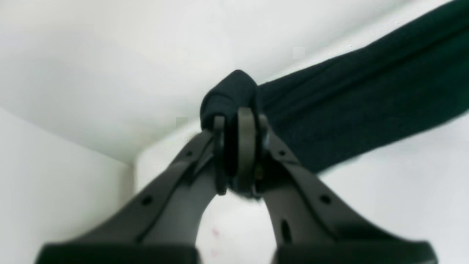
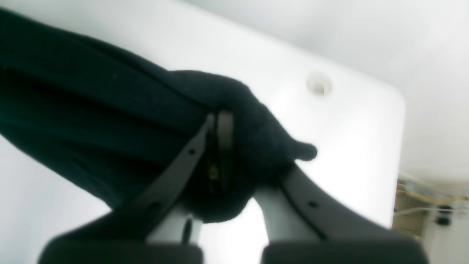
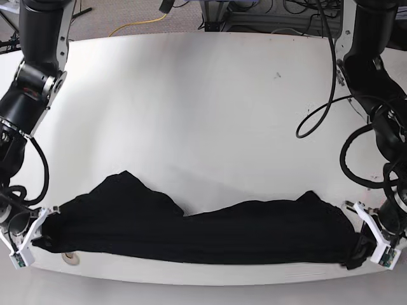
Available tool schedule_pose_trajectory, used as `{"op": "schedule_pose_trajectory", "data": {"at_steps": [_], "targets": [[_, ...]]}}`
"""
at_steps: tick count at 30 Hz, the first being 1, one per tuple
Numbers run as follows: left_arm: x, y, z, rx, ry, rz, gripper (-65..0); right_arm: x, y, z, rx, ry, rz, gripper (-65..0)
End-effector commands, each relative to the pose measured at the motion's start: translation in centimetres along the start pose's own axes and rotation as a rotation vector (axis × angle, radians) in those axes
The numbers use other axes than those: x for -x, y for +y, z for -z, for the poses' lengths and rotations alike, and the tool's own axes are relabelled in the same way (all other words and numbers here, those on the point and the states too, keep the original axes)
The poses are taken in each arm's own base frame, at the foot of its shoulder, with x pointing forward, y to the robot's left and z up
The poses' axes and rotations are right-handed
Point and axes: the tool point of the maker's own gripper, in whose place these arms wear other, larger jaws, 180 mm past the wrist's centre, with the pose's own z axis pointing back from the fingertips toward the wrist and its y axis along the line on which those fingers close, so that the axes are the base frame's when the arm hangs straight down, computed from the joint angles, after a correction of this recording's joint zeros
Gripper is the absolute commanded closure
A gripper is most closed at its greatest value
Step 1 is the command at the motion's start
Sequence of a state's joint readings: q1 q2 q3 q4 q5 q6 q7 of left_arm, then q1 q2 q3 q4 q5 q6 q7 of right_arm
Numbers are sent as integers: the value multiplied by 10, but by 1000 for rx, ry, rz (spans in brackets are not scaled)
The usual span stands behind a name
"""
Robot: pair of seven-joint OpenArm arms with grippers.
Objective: Fold the T-shirt properly
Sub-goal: 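Drag the folded edge back with both grippers, flattening the shirt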
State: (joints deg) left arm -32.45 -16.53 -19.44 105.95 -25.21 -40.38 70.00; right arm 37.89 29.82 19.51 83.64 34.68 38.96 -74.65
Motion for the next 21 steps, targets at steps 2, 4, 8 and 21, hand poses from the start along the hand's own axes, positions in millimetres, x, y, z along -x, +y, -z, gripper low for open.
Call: {"op": "schedule_pose_trajectory", "data": {"at_steps": [2,4,8,21], "targets": [[19,5,-7,-38,75,13,-10,4,3,-10,19,-33,6,0],[35,-7,-8,-18,124,5,-10,29,11,-8,-6,-7,30,0],[67,-35,-16,20,205,7,-10,77,29,-4,-48,60,76,0],[182,-94,-63,149,461,-90,-10,196,91,-21,-118,240,207,0]]}}
